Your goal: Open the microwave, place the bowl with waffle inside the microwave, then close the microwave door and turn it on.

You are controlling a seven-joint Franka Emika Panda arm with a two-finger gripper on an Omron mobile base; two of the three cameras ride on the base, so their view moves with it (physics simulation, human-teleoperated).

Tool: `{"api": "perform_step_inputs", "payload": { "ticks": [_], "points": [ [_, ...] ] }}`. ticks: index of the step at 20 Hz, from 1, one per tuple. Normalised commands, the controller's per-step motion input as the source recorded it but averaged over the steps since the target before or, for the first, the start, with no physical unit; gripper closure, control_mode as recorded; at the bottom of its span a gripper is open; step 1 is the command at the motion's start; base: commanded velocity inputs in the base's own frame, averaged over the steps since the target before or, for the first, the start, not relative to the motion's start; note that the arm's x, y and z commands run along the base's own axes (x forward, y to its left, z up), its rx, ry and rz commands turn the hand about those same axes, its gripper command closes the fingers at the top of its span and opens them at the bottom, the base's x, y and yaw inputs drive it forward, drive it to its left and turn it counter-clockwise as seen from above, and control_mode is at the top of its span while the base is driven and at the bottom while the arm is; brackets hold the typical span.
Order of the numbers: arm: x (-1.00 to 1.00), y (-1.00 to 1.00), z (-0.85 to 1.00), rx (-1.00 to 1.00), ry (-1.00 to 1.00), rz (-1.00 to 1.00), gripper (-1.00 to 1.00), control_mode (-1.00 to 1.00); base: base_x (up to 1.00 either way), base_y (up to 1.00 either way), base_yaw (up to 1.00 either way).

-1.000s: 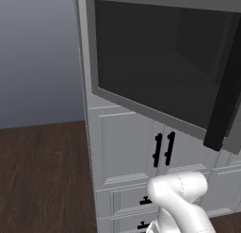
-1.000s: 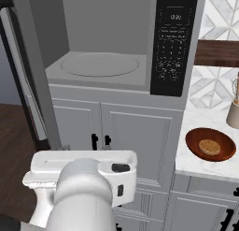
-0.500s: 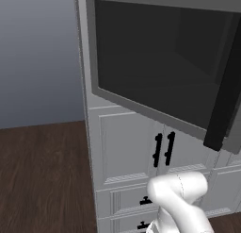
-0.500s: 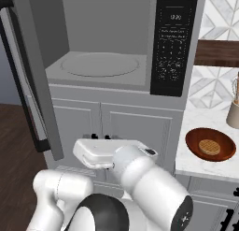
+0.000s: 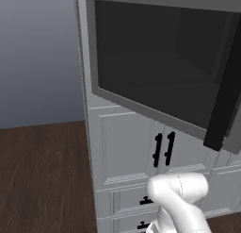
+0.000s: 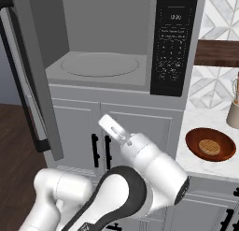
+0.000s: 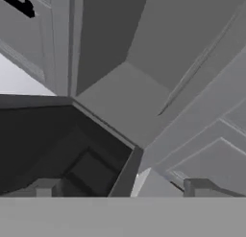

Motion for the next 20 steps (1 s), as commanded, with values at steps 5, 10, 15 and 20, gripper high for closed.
{"api": "perform_step_inputs", "payload": {
  "ticks": [5,10,15,20],
  "points": [
    [0.73,0.00,-0.15,0.10,0.73,-0.01,-1.00,-1.00,0.00,0.00,0.00],
    [0.47,0.01,-0.20,0.07,0.49,0.17,-1.00,-1.00,0.00,0.00,0.00],
    [0.03,0.29,-0.36,0.09,0.20,0.36,-1.00,-1.00,0.00,0.00,0.00],
    [0.00,0.43,-0.33,0.11,0.13,0.43,-1.00,-1.00,0.00,0.00,0.00]
  ]
}}
